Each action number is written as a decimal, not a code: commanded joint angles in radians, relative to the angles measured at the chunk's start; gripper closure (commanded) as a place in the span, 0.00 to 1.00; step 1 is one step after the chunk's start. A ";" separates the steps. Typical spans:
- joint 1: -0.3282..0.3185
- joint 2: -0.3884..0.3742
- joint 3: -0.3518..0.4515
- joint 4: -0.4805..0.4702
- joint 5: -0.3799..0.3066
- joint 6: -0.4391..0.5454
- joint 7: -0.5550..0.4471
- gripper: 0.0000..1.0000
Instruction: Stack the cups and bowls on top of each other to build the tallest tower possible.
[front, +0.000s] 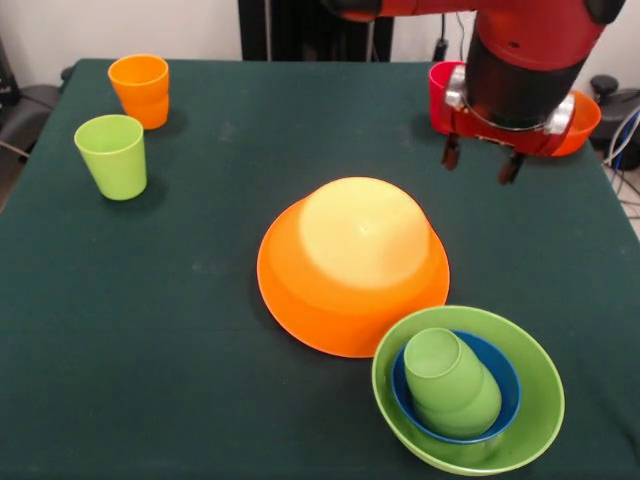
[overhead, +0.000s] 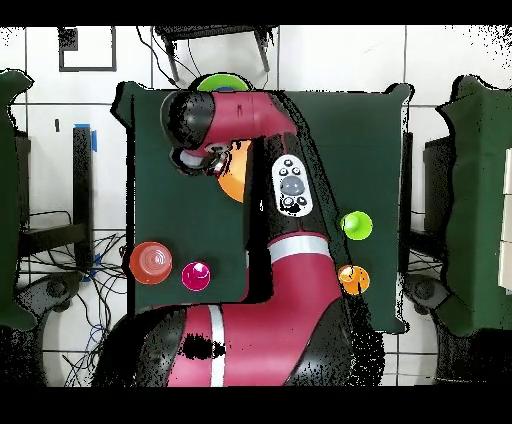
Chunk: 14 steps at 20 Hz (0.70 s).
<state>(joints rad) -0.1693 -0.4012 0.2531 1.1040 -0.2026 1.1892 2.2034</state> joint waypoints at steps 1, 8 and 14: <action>0.069 -0.106 -0.054 0.338 0.020 -0.249 0.249 0.00; 0.102 -0.068 -0.124 0.401 0.029 -0.429 0.285 0.00; 0.168 -0.044 -0.200 0.473 0.060 -0.527 0.373 0.00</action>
<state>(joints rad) -0.0541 -0.4821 0.1252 1.4261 -0.1699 0.7730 2.2741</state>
